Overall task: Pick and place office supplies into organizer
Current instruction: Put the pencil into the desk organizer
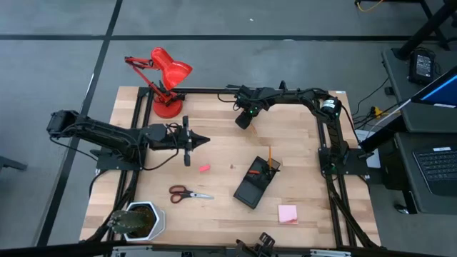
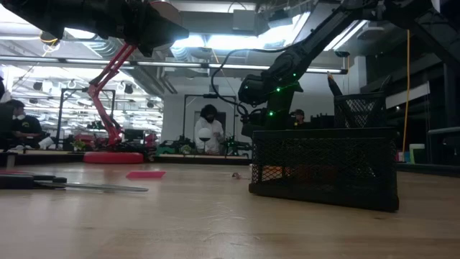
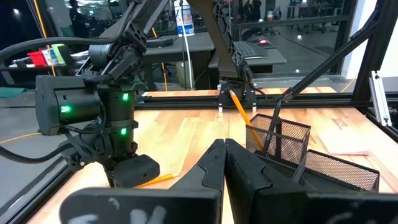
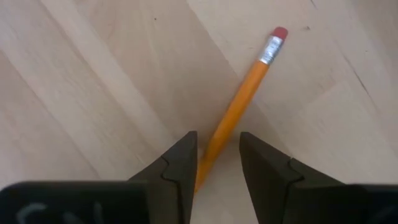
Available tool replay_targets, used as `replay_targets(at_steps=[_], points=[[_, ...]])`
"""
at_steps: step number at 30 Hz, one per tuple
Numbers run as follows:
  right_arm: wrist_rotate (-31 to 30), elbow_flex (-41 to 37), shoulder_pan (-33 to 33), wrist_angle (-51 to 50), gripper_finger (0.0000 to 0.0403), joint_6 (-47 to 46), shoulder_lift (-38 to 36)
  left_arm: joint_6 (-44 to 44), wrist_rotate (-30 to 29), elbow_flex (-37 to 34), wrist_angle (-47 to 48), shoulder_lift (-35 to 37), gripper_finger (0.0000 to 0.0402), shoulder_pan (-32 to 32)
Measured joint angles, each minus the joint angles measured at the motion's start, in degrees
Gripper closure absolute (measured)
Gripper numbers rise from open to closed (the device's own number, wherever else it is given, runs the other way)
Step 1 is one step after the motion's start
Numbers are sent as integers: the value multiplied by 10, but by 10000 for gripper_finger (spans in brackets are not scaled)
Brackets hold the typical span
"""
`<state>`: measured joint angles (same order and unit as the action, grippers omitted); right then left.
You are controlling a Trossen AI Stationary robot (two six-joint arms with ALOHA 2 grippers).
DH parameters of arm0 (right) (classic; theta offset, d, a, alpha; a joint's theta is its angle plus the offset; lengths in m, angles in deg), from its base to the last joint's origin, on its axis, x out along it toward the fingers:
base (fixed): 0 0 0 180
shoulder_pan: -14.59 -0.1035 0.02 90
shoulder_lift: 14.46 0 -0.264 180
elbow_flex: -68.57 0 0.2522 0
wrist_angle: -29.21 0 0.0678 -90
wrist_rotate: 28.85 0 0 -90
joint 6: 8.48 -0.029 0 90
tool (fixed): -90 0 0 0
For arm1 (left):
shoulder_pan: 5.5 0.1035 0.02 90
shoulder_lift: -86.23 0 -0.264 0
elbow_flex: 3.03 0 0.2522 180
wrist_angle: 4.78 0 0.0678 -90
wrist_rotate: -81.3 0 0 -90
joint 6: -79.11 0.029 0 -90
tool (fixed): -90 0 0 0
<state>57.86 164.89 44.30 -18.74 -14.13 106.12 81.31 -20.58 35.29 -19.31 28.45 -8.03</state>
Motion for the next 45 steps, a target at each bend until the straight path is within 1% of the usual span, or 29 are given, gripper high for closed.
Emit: replay_targets(at_steps=[3, 6, 14, 18, 21, 26, 32, 37, 45], points=[[-3, 0, 0, -2, 282, 2, 0, 0, 0, 0, 0, 0, 397, 0], [-3, 0, 0, -5, 295, 7, 0, 0, 0, 0, 0, 0, 398, 0], [-3, 2, 0, -33, 366, 14, 0, 0, 0, 0, 0, 0, 397, 0], [-3, 2, 1, -40, 388, 15, 0, -1, 0, 0, 0, 0, 398, 0], [-3, 1, 1, -40, 391, 17, -1, -6, 0, 0, 0, 0, 396, 0], [-2, 1, 0, -41, 381, 19, 0, -11, 0, 0, 0, 0, 398, 0], [-6, 0, -14, -53, 389, 31, 0, -11, 0, 0, 0, 0, 399, 0], [-12, 0, -27, -65, 388, 34, 0, -10, 0, 0, 0, 0, 396, 0], [1, -2, -39, -87, 389, 33, -10, -10, 0, 0, 0, 0, 396, 0]])
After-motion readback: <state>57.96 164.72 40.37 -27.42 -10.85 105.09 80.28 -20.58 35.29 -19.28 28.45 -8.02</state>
